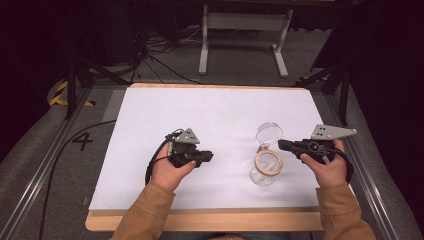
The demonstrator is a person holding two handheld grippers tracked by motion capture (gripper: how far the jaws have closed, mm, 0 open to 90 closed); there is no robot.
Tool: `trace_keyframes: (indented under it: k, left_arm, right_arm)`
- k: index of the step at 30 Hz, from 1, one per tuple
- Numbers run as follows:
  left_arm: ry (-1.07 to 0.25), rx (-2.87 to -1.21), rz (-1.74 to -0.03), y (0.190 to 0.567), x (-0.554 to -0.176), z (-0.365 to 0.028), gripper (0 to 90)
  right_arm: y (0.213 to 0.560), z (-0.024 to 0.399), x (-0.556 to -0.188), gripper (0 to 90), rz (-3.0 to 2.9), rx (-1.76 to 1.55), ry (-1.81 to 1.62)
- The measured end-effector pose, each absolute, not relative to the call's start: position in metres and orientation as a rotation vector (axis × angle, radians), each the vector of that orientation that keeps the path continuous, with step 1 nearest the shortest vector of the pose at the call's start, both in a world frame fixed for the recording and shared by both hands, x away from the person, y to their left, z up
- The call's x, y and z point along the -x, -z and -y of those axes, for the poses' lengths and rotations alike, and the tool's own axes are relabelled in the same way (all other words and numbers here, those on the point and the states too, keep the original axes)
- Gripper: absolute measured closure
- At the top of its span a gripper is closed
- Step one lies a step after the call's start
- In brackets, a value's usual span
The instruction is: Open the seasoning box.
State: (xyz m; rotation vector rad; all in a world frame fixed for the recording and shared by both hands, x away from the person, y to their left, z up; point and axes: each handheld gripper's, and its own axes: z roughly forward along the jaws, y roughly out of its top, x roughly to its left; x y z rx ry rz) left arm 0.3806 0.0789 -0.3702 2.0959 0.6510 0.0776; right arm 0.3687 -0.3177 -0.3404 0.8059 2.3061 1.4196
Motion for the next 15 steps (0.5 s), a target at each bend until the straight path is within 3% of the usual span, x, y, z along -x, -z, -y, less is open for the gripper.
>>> trace_keyframes:
  k: [10, 15]
  left_arm:
    - [-0.075, -2.072, -0.707, 0.363, -0.384, -0.103, 80.9]
    - [-0.089, -2.071, -0.756, 0.364, -0.391, -0.118, 78.3]
  right_arm:
    - [0.326, 0.339, -0.355, 78.6, -2.262, -0.835, -1.393]
    - [0.329, 0.364, -0.352, 68.7, -2.241, -0.911, -1.338]
